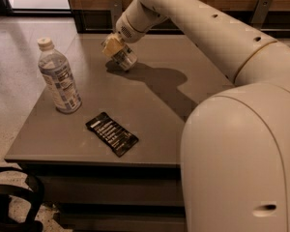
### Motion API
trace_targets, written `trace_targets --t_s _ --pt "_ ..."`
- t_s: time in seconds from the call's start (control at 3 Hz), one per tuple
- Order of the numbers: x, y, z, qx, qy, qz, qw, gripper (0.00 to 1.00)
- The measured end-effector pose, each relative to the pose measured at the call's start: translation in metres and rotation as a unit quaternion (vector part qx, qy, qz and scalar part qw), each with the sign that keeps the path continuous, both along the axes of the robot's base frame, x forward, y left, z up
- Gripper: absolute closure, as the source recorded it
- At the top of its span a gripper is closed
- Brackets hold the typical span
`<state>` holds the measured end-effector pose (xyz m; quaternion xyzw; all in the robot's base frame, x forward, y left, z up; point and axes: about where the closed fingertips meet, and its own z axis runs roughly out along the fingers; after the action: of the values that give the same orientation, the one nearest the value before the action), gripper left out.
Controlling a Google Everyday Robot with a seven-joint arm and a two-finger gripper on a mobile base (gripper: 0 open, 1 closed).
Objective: Knock 7up can over
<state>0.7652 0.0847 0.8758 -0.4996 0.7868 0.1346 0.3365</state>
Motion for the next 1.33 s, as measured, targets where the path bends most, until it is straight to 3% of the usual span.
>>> trace_targets --t_s 0.33,1.0,1.33 --pt "0.006 0.009 -0.011 -0.018 0.020 0.018 0.9995 1.00" --pt "0.016 0.030 -0.037 -0.008 0.051 0.047 0.9976 1.00" --pt "0.016 0.030 -0.036 -0.008 0.051 0.047 0.9976 1.00"
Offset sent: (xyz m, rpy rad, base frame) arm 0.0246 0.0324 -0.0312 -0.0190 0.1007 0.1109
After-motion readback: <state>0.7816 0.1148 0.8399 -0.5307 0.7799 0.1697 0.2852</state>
